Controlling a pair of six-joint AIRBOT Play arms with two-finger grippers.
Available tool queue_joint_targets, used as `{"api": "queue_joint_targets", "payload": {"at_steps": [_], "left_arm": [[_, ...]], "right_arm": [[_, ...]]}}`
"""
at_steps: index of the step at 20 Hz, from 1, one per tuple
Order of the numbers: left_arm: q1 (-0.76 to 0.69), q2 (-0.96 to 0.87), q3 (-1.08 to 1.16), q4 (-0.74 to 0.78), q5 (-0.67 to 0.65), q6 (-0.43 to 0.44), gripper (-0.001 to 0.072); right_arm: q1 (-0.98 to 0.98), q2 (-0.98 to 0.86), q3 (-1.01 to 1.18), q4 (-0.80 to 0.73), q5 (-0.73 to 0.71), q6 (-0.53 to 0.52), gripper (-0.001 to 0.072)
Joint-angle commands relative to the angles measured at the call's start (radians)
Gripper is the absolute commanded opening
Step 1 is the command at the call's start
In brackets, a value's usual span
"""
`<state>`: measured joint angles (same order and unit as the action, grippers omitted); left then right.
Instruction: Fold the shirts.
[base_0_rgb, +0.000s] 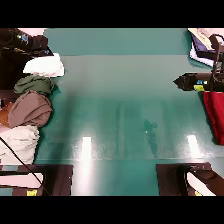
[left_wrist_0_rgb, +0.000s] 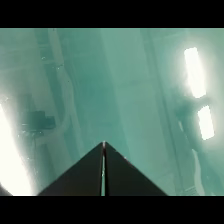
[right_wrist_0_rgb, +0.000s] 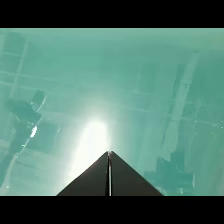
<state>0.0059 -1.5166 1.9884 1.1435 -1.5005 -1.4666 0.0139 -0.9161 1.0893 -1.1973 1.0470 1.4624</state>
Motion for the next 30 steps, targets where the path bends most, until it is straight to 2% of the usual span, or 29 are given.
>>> {"api": "queue_joint_targets", "payload": {"at_steps": [1, 12, 15, 16, 17, 21, 30], "left_arm": [[0.000, 0.000, 0.000, 0.000, 0.000, 0.000, 0.0031], [0.000, 0.000, 0.000, 0.000, 0.006, 0.000, 0.0031], [0.000, -0.002, 0.000, 0.008, 0.106, 0.009, 0.0035], [0.000, -0.006, -0.002, 0.053, 0.138, 0.042, 0.0305], [0.000, -0.017, -0.010, 0.144, 0.167, 0.039, 0.0557], [0.006, -0.101, -0.105, 0.532, 0.279, -0.057, 0.0564], [0.082, -0.387, -0.123, 0.550, 0.451, -0.060, 0.0564]], "right_arm": [[0.001, 0.001, 0.000, 0.000, 0.000, 0.000, 0.0015], [0.001, 0.001, 0.000, 0.000, 0.000, 0.000, 0.0016], [0.001, 0.001, 0.000, 0.000, 0.000, 0.000, 0.0016], [0.001, 0.001, 0.000, 0.000, 0.000, 0.000, 0.0016], [0.001, 0.001, 0.000, 0.000, 0.000, 0.000, 0.0016], [0.001, 0.001, 0.000, 0.002, 0.004, 0.000, 0.0016], [0.001, 0.000, 0.000, 0.002, 0.019, 0.000, 0.0016]]}}
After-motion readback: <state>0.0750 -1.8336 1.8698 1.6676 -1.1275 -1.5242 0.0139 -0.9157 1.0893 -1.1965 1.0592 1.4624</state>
